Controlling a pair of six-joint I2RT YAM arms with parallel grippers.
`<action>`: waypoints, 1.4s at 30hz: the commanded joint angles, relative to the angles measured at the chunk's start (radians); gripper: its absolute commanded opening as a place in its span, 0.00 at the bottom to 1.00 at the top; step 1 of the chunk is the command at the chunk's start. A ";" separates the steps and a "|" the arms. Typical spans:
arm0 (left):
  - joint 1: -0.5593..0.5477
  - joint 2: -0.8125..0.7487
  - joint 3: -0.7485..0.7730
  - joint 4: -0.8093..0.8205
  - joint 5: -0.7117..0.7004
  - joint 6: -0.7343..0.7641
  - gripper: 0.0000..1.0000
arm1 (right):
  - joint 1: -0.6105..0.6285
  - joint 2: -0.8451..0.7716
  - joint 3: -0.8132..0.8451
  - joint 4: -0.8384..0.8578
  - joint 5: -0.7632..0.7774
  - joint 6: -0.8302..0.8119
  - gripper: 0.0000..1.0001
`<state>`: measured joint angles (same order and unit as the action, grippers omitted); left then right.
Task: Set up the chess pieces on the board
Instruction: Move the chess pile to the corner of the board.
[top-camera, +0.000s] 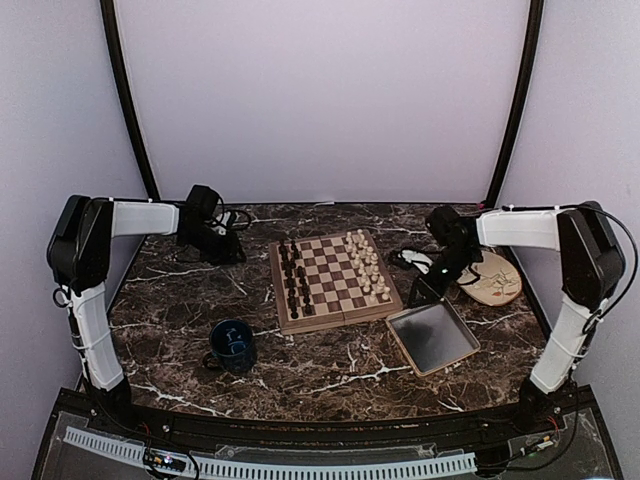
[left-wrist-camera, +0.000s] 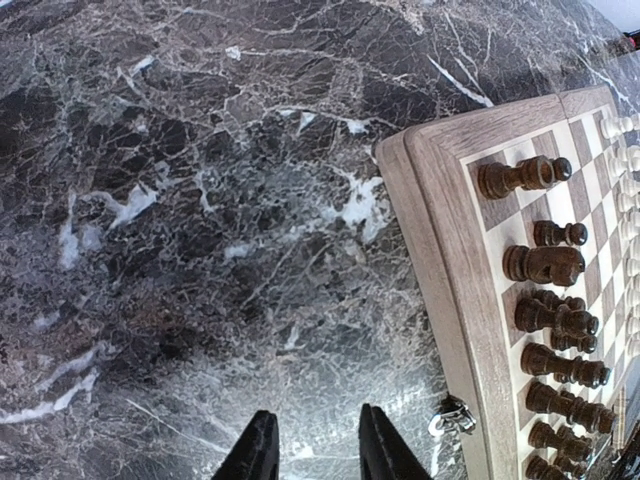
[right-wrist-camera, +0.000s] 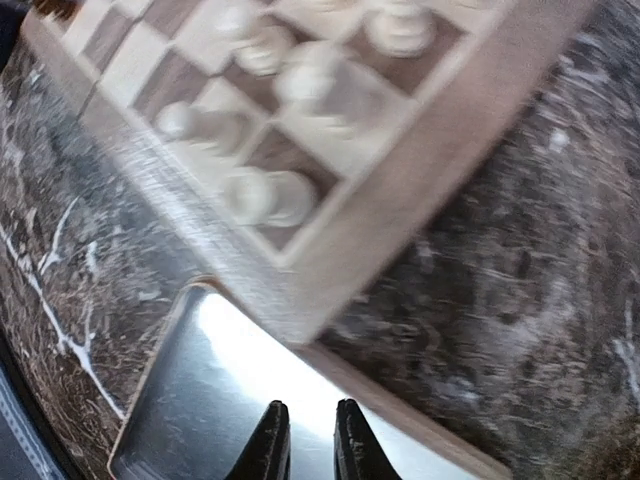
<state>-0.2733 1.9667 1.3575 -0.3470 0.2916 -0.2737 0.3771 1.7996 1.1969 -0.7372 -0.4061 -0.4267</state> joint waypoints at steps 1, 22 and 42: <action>-0.001 -0.060 -0.013 0.017 -0.005 -0.002 0.29 | 0.149 -0.104 -0.087 0.005 -0.009 -0.070 0.18; -0.001 -0.049 -0.028 0.044 -0.002 0.002 0.29 | 0.284 -0.066 -0.170 0.008 0.231 -0.034 0.17; -0.012 -0.039 -0.028 0.034 0.025 0.004 0.29 | 0.147 -0.198 -0.149 -0.057 0.169 -0.033 0.19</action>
<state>-0.2733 1.9579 1.3403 -0.3073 0.2977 -0.2737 0.5545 1.6321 0.9653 -0.7528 -0.1642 -0.4549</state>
